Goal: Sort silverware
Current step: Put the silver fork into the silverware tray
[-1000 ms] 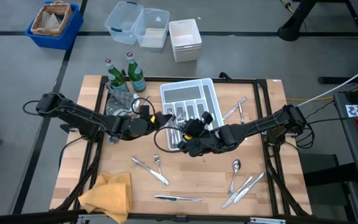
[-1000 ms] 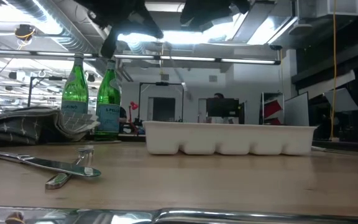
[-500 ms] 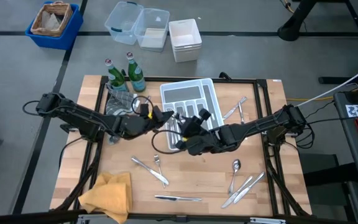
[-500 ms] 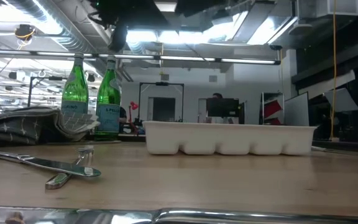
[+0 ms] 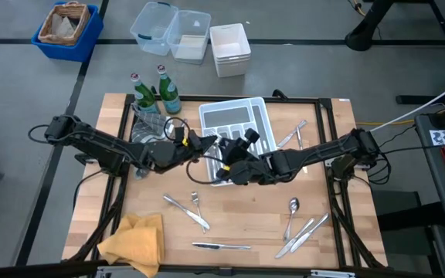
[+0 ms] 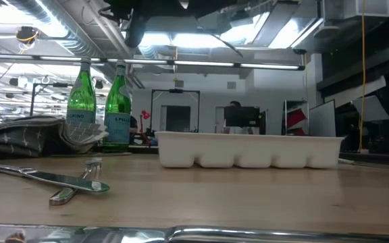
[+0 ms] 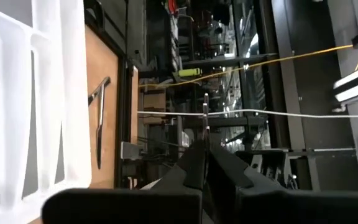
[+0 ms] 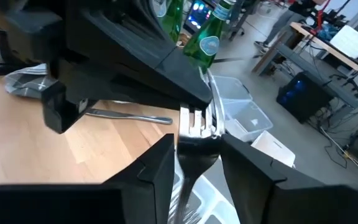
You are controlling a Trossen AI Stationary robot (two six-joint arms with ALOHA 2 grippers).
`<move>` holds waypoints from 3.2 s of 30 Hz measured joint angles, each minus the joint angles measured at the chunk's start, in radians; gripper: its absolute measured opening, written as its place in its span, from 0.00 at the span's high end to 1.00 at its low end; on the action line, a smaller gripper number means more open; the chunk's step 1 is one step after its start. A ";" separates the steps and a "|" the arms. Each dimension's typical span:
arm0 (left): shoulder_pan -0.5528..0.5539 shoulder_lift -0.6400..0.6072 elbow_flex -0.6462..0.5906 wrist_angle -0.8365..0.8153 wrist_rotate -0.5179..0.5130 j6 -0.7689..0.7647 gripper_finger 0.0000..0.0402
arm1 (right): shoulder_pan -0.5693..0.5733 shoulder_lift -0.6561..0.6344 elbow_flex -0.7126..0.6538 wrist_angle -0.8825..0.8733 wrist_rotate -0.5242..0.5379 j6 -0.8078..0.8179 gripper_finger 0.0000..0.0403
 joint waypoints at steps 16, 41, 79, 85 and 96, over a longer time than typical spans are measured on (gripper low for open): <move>0.001 0.000 0.000 0.002 0.005 -0.043 1.00 | -0.072 0.000 0.000 0.000 -0.082 0.010 0.67; -0.007 -0.001 0.000 -0.016 0.046 -0.021 1.00 | -0.077 0.000 0.000 -0.040 -0.114 -0.055 0.82; -0.062 -0.167 0.001 -0.333 0.275 0.376 0.94 | -0.085 -0.011 0.000 -0.139 -0.272 0.169 0.99; -0.094 -0.294 0.001 -0.580 0.225 0.434 0.94 | -0.149 0.003 -0.004 -0.158 -0.495 0.389 1.00; -0.140 -0.352 0.001 -0.761 0.201 0.434 0.94 | -0.392 0.159 -0.011 -0.163 -0.886 0.664 1.00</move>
